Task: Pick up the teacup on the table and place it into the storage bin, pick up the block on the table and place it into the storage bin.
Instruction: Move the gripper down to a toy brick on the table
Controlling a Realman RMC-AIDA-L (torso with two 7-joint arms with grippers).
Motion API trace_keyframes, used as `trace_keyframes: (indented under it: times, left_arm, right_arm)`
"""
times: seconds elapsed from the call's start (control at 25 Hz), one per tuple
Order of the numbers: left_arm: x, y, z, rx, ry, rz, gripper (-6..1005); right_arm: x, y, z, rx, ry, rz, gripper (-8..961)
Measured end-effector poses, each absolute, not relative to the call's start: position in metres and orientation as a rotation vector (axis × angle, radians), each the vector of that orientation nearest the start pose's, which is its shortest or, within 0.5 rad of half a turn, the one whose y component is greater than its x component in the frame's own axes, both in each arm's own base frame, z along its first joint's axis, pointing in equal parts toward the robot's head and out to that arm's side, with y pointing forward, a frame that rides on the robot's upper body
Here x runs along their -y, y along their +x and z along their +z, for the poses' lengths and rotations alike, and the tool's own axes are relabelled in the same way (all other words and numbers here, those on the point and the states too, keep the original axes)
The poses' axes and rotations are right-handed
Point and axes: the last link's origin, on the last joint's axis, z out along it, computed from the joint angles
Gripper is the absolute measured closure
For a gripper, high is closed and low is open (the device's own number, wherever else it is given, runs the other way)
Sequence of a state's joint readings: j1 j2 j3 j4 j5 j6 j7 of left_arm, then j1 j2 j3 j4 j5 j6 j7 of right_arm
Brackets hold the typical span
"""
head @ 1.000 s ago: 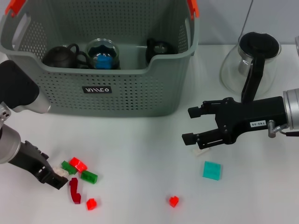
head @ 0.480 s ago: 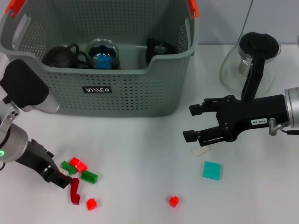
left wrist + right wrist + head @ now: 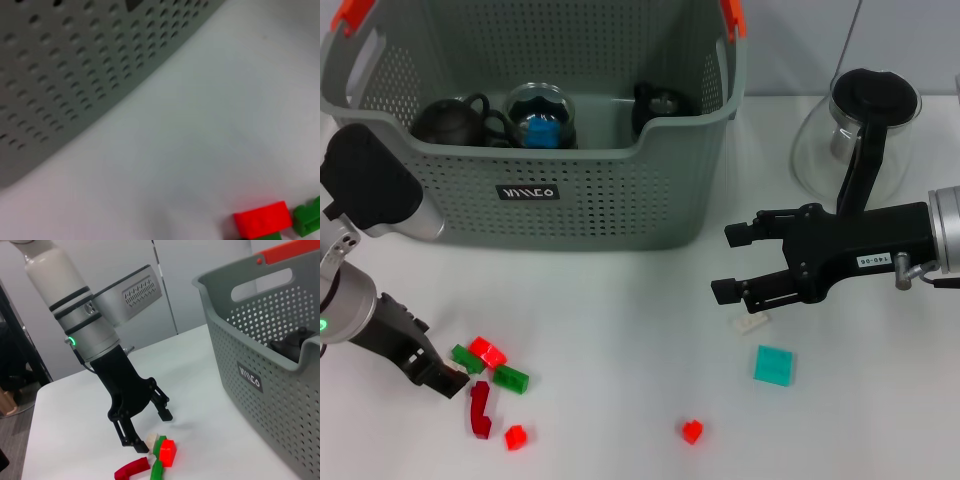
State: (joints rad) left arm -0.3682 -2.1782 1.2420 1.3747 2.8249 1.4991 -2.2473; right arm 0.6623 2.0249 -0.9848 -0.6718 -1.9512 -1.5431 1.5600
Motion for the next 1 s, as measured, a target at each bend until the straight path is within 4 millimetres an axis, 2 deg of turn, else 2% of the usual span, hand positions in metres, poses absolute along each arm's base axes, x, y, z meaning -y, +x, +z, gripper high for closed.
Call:
trace_keyframes:
  times: [1.0]
  left_arm:
    - [-0.3092, -0.2637, 0.0015, 0.866, -2.562, 0.694, 267]
  right_arm:
    - [-0.3574, 0.2078, -0.0127, -0.541, -2.982, 0.529, 41]
